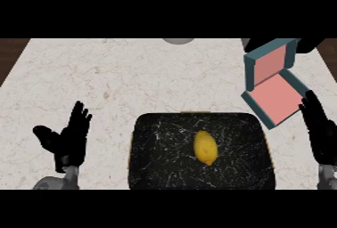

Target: Pick the lemon from the tray and place it in the cardboard box

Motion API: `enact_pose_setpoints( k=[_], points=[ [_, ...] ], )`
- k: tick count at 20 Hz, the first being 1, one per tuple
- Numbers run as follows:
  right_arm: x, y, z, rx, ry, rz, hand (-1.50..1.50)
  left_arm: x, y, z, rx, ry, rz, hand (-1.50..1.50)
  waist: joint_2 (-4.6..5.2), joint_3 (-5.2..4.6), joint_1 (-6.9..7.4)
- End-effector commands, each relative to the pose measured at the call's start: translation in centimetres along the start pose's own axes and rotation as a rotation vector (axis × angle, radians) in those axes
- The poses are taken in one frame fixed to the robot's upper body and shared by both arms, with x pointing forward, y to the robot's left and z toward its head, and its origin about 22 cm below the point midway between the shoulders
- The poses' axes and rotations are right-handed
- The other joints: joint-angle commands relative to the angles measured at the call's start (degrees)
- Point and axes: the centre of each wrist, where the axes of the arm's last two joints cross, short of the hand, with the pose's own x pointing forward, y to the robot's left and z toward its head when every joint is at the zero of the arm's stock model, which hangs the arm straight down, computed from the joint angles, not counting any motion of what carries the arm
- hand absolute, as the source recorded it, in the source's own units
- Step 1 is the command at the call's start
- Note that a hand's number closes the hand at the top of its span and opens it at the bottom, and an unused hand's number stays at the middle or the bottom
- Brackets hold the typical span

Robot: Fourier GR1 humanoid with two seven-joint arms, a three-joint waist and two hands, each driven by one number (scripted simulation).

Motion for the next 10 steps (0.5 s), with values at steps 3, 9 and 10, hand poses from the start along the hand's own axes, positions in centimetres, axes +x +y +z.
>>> enact_pose_setpoints(
  k=[3,9,10],
  points=[
    [-1.3,0.2,3.7,-0.141,-0.339,0.024,-1.50,1.8,3.0,-1.2,-0.032,-0.105,-0.256,0.00,-2.09,0.52,-4.31],
    [-4.4,-2.5,7.8,-0.653,-0.399,0.088,-1.50,1.7,6.4,-1.0,-0.091,-0.146,-0.494,0.00,-2.69,0.91,-10.77],
    [-4.2,-1.4,8.6,-0.669,-0.498,0.074,-1.50,1.7,6.5,-0.7,-0.120,-0.142,-0.524,0.00,-2.89,0.88,-9.52]
  ],
)
